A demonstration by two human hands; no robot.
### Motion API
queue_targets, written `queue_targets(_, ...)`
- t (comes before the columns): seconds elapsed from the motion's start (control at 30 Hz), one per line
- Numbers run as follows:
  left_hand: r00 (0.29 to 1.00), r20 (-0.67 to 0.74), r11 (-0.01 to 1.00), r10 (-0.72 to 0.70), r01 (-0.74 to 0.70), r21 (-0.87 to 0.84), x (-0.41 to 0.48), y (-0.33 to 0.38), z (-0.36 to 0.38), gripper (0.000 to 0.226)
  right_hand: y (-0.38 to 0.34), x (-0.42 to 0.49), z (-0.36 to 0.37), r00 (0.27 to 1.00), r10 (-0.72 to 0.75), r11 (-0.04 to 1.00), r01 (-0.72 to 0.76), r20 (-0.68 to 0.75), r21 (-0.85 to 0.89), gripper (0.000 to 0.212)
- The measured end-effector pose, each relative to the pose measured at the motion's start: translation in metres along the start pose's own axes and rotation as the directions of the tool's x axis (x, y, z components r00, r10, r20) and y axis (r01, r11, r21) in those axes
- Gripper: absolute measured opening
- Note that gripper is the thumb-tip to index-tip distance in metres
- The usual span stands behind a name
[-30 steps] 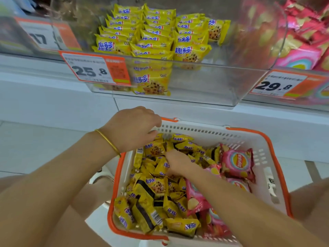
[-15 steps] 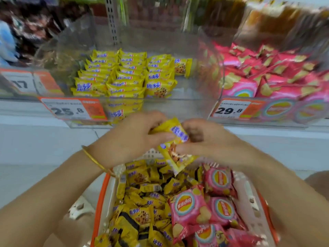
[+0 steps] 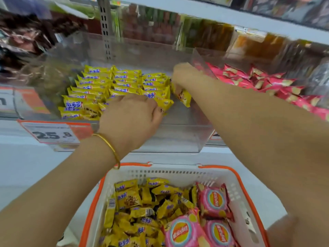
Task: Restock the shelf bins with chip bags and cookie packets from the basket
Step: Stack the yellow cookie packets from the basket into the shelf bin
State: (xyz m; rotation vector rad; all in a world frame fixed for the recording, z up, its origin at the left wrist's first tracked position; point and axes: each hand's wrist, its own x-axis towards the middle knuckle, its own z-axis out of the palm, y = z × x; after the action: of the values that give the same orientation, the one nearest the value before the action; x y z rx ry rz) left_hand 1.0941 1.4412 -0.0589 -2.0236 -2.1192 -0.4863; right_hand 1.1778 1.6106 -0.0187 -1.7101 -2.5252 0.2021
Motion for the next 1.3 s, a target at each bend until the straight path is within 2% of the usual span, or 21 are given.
queue_targets(0.07, 1.0, -0.022, 1.0, 0.017, -0.017, 0.0, 0.001, -0.003, 0.004, 0.073, -0.001, 0.017, 0.013, 0.999, 0.042, 0.997, -0.04, 0.033, -0.069, 0.036)
queue_targets(0.13, 1.0, -0.014, 1.0, 0.003, -0.003, -0.019, 0.001, -0.003, 0.006, 0.078, -0.004, 0.026, 0.018, 0.998, 0.062, 0.989, -0.06, 0.008, -0.137, 0.04)
queue_targets(0.3, 1.0, -0.02, 0.999, 0.003, -0.004, -0.035, 0.001, -0.001, 0.005, 0.074, 0.0, 0.034, 0.009, 1.0, 0.01, 0.895, -0.016, -0.014, -0.445, 0.054)
queue_targets(0.47, 1.0, -0.024, 0.999, 0.004, -0.005, -0.046, 0.0, -0.001, 0.006, 0.076, 0.0, 0.038, 0.009, 0.995, -0.071, 0.873, 0.099, 0.076, -0.478, 0.05)
queue_targets(0.6, 1.0, -0.017, 0.998, 0.006, -0.007, -0.062, 0.0, -0.001, 0.006, 0.076, 0.007, 0.038, 0.015, 0.992, -0.118, 0.872, 0.129, 0.053, -0.473, 0.042)
queue_targets(0.67, 1.0, -0.03, 0.998, 0.004, -0.006, -0.069, -0.001, -0.001, 0.006, 0.068, 0.01, 0.036, 0.022, 0.992, -0.124, 0.892, 0.118, 0.014, -0.436, 0.043)
queue_targets(0.77, 1.0, -0.029, 0.997, 0.008, -0.01, -0.077, -0.001, -0.001, 0.006, 0.071, 0.011, 0.031, 0.033, 0.996, -0.09, 0.935, 0.08, -0.015, -0.346, 0.049)
queue_targets(0.97, 0.998, -0.05, 0.998, 0.026, -0.029, -0.053, -0.001, -0.003, 0.006, 0.063, 0.002, 0.027, 0.018, 0.998, -0.014, 0.954, 0.03, 0.056, -0.298, 0.049)
queue_targets(1.0, 0.998, -0.062, 0.998, 0.028, -0.031, -0.056, -0.001, -0.003, 0.006, 0.063, -0.001, 0.023, 0.01, 0.999, -0.018, 0.956, 0.031, 0.046, -0.29, 0.045)
queue_targets(1.1, 0.98, -0.187, 0.989, 0.073, -0.096, -0.115, -0.005, -0.003, 0.002, 0.048, -0.011, 0.0, -0.017, 0.991, -0.131, 0.953, 0.126, -0.003, -0.274, 0.01)
queue_targets(1.13, 0.96, -0.261, 0.981, 0.105, -0.142, -0.129, -0.01, -0.003, -0.001, 0.039, -0.011, -0.012, -0.027, 0.984, -0.173, 0.954, 0.159, -0.034, -0.256, 0.011)
queue_targets(1.2, 0.906, -0.389, 0.965, 0.17, -0.232, -0.12, -0.024, 0.0, -0.01, 0.029, -0.005, -0.052, -0.043, 0.959, -0.251, 0.964, 0.234, -0.13, -0.129, 0.022)
queue_targets(1.23, 0.884, -0.423, 0.955, 0.198, -0.271, -0.119, -0.033, 0.001, -0.015, 0.026, 0.001, -0.084, -0.044, 0.948, -0.259, 0.963, 0.268, -0.185, 0.021, 0.027)
queue_targets(1.3, 0.881, -0.414, 0.934, 0.23, -0.319, -0.16, -0.058, 0.002, -0.018, 0.024, 0.006, -0.145, -0.043, 0.937, -0.297, 0.853, 0.346, -0.182, 0.39, 0.029)
